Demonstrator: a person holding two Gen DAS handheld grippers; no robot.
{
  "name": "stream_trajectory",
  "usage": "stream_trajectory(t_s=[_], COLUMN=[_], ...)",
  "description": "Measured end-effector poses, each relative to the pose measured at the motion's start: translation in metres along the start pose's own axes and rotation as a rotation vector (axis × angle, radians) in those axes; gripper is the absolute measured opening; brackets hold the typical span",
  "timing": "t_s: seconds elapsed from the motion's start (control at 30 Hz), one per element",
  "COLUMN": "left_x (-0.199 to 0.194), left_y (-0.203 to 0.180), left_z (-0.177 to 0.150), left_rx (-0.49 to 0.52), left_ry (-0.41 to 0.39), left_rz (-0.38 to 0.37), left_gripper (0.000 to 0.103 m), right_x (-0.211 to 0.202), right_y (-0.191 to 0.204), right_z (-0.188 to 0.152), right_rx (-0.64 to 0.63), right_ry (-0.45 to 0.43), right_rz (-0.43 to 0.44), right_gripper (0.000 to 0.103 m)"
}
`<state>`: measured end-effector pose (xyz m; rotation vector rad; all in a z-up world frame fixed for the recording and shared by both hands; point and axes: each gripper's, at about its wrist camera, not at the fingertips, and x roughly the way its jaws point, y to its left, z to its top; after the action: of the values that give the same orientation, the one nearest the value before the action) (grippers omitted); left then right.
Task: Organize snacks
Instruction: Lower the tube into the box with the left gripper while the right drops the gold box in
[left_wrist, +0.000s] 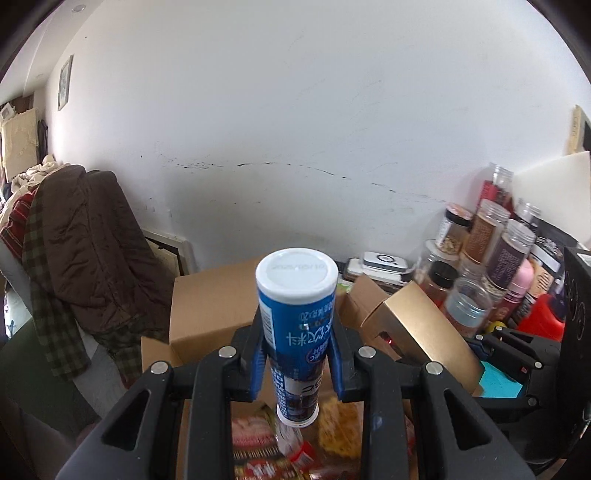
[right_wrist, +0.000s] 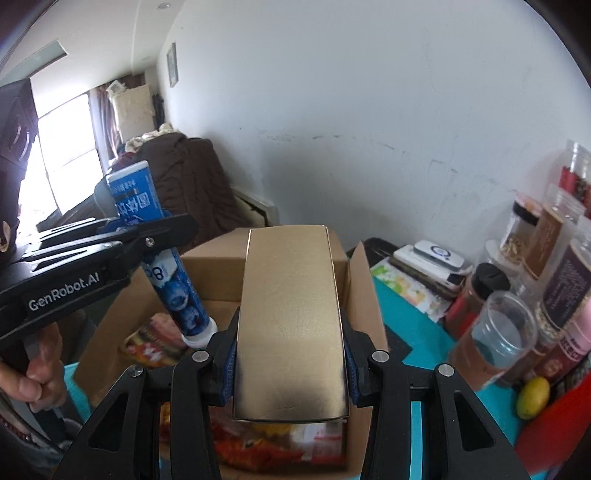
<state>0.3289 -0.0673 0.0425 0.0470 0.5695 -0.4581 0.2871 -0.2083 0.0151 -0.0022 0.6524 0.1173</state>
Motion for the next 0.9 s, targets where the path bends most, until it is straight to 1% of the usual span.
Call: stream_trajectory(t_s=[0.13,0.33,0.47,0.53,0.67,0.73,0.83,0.9], left_x=[0.02,0.047,0.062,0.067,0.077,0.078,0.081,0.083], left_y=[0.006,0.016,0.02,0.023,0.027,0.028,0.028,0.03], left_z=[0.003,0.002,0.0,-0.002,-0.009,-0.011,-0.012,-0.013], left_rx=[-0.008,-0.038,-0.062,-0.072,-0.079,-0.076,-0.073,-0.079], left_ry=[-0.007,0.013,0.059,0.086,0.148,0.158,0.179,0.195], left_rz=[0.045,0.046,0.047,0.06,0.058,0.061,0.076,0.077], left_gripper=[0.028,0.028,0.028,0.028,0.028,0.028,0.029,0.029], right_x=[0.024,0.053,0.064,0.068,0.076,0.078,0.078,0.076], right_y=[-0.005,-0.004,-0.006,-0.006,-0.004,-0.005,-0.006,-0.006], right_z=[0.004,0.004,0.003,0.002,0.001,-0.001,-0.002,-0.002], right_rx=[-0.009,-0.026,0.01,0.012,0.015,0.033,0.036,0.026], right_ry=[0.029,0.083,0.118,0.123,0.162,0.181,0.185,0.188], right_rz=[0.005,0.011,0.049,0.047,0.065,0.083,0.076,0.055], right_gripper=[0.044,0.044,0.044,0.044,0.045,0.045,0.046,0.046])
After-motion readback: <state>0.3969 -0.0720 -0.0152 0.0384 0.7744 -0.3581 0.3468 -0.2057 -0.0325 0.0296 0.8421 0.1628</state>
